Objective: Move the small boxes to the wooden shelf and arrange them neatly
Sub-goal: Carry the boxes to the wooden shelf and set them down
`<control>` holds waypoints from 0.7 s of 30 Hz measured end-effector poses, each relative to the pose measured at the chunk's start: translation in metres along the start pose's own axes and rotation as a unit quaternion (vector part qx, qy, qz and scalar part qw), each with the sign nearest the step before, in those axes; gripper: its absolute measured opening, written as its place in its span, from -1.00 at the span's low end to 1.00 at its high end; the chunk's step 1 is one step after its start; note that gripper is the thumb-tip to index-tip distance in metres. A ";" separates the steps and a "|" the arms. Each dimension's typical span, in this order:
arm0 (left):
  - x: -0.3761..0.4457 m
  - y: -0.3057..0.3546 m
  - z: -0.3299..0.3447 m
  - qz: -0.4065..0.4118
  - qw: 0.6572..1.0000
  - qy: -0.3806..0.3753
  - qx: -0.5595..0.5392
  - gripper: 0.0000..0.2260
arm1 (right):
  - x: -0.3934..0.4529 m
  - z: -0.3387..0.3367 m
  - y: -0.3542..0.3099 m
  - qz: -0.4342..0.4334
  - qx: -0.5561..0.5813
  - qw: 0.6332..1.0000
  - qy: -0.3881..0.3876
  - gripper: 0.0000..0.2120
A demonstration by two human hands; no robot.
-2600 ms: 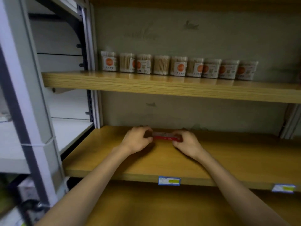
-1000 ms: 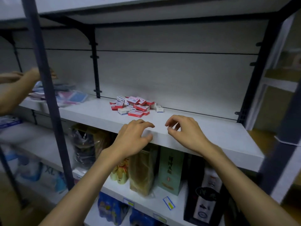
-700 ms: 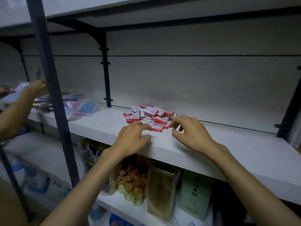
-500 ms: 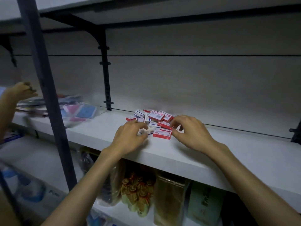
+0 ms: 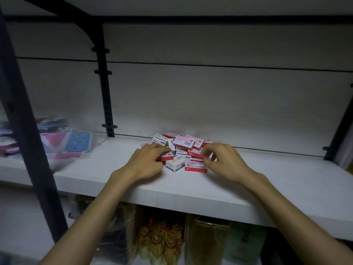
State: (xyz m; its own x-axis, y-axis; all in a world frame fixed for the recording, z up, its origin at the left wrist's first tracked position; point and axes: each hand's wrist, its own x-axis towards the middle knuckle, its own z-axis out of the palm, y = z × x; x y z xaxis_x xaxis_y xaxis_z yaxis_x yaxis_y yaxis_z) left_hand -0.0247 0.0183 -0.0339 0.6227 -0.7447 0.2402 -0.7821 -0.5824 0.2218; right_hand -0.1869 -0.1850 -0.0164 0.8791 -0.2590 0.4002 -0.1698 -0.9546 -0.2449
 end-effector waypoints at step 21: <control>0.012 -0.025 -0.020 0.112 0.993 -0.014 0.017 -0.52 | 0.019 0.061 -0.053 0.052 0.027 0.998 0.013 -0.62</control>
State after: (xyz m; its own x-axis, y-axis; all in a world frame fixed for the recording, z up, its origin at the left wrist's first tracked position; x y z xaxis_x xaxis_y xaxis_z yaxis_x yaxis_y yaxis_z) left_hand 0.0025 0.0304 -0.0178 0.4326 -0.8651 0.2538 -0.9015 -0.4117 0.1334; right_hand -0.1335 -0.1308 -0.0500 0.8454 -0.3612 0.3934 -0.2345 -0.9128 -0.3342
